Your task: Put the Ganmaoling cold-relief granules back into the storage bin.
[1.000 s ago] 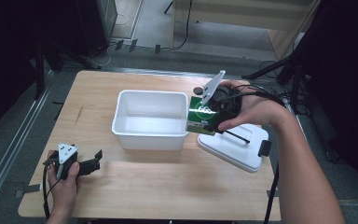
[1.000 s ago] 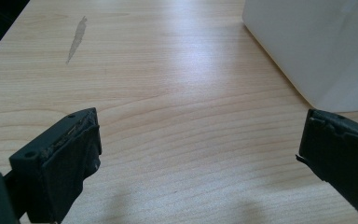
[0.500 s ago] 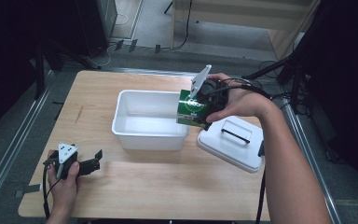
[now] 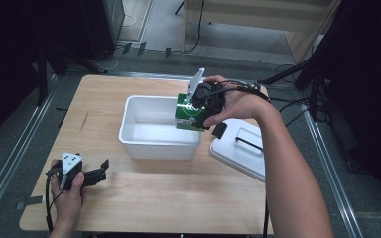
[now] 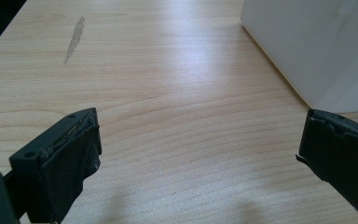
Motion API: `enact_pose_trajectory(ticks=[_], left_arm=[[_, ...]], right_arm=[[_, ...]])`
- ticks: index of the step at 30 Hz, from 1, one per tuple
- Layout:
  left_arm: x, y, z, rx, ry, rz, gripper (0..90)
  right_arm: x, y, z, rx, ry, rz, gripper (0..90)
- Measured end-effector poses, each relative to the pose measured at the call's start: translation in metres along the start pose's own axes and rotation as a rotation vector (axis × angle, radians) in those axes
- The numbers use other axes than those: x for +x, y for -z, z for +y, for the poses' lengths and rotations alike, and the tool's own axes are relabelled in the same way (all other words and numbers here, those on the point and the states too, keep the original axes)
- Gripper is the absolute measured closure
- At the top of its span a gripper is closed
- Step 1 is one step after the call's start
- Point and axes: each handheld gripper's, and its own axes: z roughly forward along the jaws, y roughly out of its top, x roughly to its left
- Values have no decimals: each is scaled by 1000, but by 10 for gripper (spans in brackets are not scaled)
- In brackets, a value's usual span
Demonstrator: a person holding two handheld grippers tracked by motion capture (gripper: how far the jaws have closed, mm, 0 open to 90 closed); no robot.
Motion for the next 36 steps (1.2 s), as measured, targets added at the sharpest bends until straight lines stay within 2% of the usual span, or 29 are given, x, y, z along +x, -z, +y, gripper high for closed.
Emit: enact_pose_trajectory(ticks=[4,17,22,36], left_arm=[[0,0,0,1,2,-1,0],[0,0,0,-1,0,-1,0],[0,0,0,-2,-1,-1,0],[0,0,0,-1,-3,-1,0]], right_arm=[[-1,-4,4,2,-10,5,164],[-4,-13,18,4,10,17,164],[-4,-18,19,8,22,20,164],[-3,-36,15,20,2,40,164]])
